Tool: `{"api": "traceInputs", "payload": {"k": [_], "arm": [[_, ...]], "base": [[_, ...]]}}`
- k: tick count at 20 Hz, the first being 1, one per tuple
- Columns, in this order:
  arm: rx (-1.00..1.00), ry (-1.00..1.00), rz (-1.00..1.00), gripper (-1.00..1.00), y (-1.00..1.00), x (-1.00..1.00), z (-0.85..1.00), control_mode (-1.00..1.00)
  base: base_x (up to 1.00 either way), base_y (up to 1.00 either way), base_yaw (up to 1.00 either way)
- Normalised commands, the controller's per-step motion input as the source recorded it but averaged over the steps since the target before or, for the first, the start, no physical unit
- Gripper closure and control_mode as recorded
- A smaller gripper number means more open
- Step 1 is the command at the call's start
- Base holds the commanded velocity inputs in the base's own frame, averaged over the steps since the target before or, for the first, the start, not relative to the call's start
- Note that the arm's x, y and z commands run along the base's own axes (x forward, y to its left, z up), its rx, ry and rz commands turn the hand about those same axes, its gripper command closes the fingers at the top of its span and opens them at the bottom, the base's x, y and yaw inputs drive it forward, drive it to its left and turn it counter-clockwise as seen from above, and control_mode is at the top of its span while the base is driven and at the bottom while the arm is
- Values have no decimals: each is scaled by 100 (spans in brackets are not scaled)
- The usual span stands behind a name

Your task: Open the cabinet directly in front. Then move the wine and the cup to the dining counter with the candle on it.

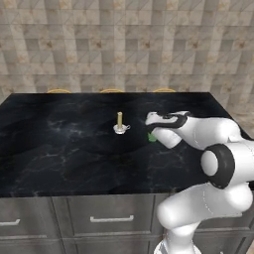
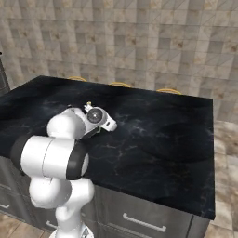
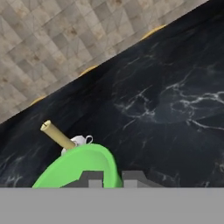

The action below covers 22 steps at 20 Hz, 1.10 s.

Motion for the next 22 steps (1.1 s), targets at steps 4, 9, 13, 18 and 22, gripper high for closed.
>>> {"api": "traceInputs", "payload": {"k": [4, 9, 13, 18, 22], "arm": [[0, 0, 0, 100, 0, 23, -50, -100], [0, 0, 0, 100, 1, 12, -49, -100], [0, -4, 0, 100, 0, 1, -52, -100], [0, -5, 0, 100, 0, 1, -44, -100], [0, 0, 0, 100, 0, 7, -26, -100]], "base": [[0, 0, 0], [0, 0, 0], [0, 0, 0], [0, 0, 0], [0, 0, 0]]}}
